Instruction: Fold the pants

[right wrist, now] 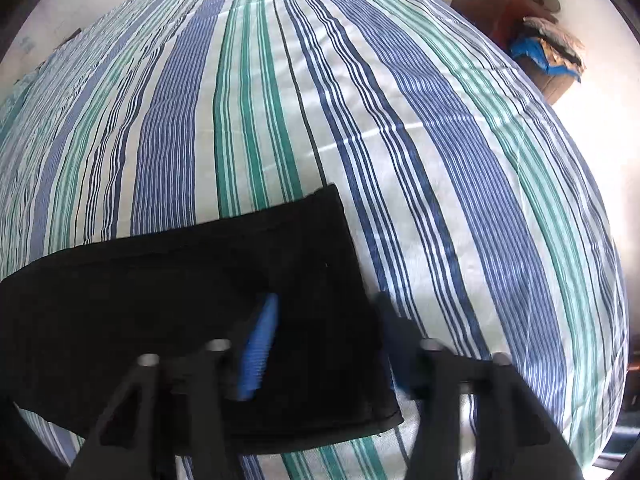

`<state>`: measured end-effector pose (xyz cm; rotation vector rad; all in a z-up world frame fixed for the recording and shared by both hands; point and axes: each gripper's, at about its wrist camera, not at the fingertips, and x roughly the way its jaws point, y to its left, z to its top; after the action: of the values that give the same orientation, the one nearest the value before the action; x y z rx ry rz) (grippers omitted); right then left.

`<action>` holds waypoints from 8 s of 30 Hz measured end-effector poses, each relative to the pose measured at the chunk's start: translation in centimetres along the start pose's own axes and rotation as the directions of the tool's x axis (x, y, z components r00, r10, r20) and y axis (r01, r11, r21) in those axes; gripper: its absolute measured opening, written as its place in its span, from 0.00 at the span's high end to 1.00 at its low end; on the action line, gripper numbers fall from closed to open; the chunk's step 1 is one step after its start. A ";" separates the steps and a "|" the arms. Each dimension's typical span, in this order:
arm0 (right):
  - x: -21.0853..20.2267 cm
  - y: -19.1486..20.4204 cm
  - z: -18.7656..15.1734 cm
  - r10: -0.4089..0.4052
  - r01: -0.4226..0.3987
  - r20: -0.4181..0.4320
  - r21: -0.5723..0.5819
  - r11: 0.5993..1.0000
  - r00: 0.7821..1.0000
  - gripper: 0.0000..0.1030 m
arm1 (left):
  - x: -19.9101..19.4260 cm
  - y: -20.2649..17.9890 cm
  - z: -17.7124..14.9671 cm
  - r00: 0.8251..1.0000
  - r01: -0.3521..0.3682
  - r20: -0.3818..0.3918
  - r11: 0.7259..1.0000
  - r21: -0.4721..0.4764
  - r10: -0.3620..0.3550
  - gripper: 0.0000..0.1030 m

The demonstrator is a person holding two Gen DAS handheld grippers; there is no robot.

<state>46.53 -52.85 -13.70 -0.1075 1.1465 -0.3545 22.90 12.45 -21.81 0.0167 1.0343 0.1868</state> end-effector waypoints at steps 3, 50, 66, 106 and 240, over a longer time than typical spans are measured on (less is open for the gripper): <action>-1.0 1.2 2.2 -0.238 0.251 0.129 -0.097 0.963 0.963 1.00 | 0.6 -0.1 -0.3 1.000 0.013 0.003 1.000 -0.023 -0.013 0.00; -30.3 3.0 -34.9 0.173 -0.211 0.541 0.009 0.977 0.823 0.03 | -14.7 2.1 -0.7 0.970 0.216 0.125 0.975 -0.042 -0.210 0.01; -10.2 -2.7 -10.2 0.295 -0.335 0.245 0.143 0.931 0.924 0.01 | 1.2 -1.3 6.3 0.998 0.048 0.045 0.996 -0.070 -0.045 0.01; -21.7 -9.0 -35.9 0.239 -0.296 0.227 0.264 0.918 0.944 0.29 | -1.2 2.7 2.0 0.993 0.092 -0.059 0.989 -0.113 -0.099 0.01; -14.0 -12.9 -34.5 0.283 -0.320 0.153 0.561 0.764 0.947 0.43 | -8.8 5.1 -5.4 0.987 0.058 -0.125 0.955 -0.292 -0.098 0.45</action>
<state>7.37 -56.98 -12.34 0.6036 0.9311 -0.3955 13.14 15.64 -16.59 -0.3048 1.1354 0.2682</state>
